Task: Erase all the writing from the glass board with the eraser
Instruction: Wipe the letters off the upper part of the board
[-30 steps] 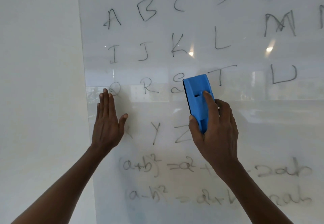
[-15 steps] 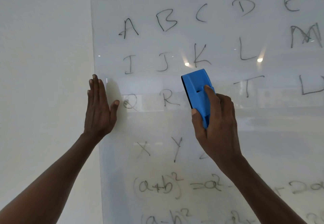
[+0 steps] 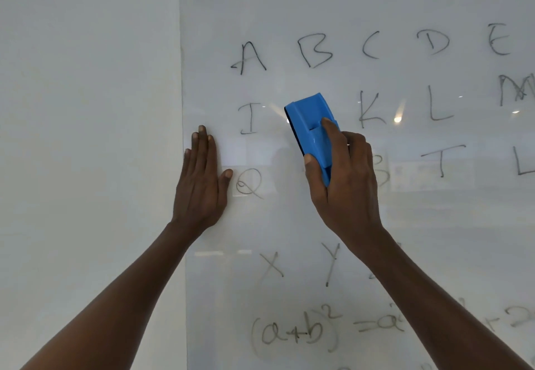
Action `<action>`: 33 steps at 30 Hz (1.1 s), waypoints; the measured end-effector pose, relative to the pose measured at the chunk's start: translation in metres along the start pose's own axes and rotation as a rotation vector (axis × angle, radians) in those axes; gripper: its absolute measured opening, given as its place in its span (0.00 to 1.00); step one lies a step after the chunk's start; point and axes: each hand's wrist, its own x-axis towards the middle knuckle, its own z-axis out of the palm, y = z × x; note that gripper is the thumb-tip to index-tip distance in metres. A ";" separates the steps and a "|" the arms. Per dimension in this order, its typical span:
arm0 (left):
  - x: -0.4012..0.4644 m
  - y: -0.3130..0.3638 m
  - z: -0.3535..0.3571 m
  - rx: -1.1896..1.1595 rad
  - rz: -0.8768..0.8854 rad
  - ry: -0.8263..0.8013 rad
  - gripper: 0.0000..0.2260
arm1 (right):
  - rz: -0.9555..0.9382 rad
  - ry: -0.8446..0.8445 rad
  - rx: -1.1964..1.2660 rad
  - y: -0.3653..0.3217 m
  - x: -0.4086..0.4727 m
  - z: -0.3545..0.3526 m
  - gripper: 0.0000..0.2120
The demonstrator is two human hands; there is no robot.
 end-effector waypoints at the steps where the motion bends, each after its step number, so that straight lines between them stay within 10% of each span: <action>1: 0.000 0.000 0.001 0.007 0.001 0.007 0.31 | -0.011 -0.006 -0.001 -0.004 0.003 0.005 0.25; 33: 0.001 0.000 0.004 0.049 0.053 -0.004 0.33 | -0.362 -0.174 -0.276 -0.037 0.043 0.093 0.24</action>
